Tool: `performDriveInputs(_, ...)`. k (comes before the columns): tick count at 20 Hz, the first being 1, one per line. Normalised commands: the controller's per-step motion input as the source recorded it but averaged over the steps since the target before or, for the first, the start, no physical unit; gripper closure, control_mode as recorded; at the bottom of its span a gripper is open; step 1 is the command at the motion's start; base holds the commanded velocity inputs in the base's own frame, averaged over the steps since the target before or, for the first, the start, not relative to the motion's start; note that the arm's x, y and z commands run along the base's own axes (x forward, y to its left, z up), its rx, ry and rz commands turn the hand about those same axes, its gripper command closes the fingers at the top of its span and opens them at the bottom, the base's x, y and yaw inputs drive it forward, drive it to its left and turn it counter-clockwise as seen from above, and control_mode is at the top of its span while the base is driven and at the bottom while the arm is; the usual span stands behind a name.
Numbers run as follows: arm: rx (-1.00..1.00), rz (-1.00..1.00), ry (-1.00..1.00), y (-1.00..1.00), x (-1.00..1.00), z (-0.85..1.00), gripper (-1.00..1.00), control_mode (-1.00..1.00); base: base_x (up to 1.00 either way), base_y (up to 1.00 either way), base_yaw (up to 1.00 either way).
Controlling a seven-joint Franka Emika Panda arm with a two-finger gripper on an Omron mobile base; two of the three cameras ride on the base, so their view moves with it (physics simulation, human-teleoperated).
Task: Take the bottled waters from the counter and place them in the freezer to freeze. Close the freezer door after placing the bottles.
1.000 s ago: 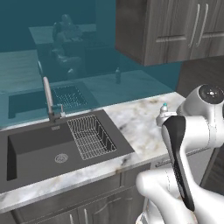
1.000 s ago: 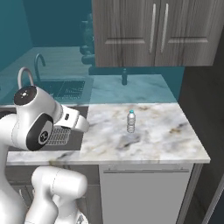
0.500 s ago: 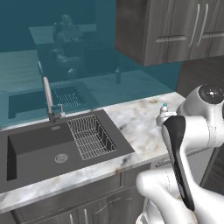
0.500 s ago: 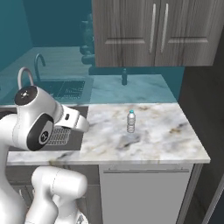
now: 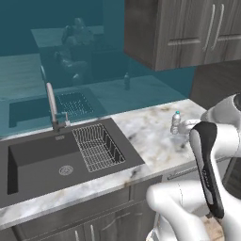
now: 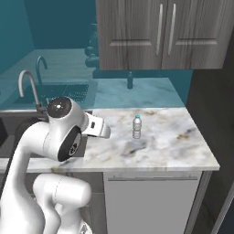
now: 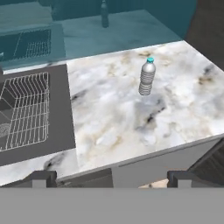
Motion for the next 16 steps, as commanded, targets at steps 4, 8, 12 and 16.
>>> performDriveInputs(4, 0.07, 0.11, -0.06, -0.46, 0.24, -0.37, -1.0, -1.0, 0.0, 0.0, 0.0)
performDriveInputs(8, 0.01, 0.09, -0.1, -0.42, 0.22, -0.21, -1.0, -1.0, 0.0, 0.0, 0.0)
performDriveInputs(12, -0.01, 0.02, -0.25, -0.06, 0.06, -0.17, -1.0, -1.0, 0.0, 0.0, 0.0)
performDriveInputs(16, 0.0, 0.0, -0.28, -0.06, 0.24, -0.18, -1.0, -1.0, 0.0, 0.0, 0.0)
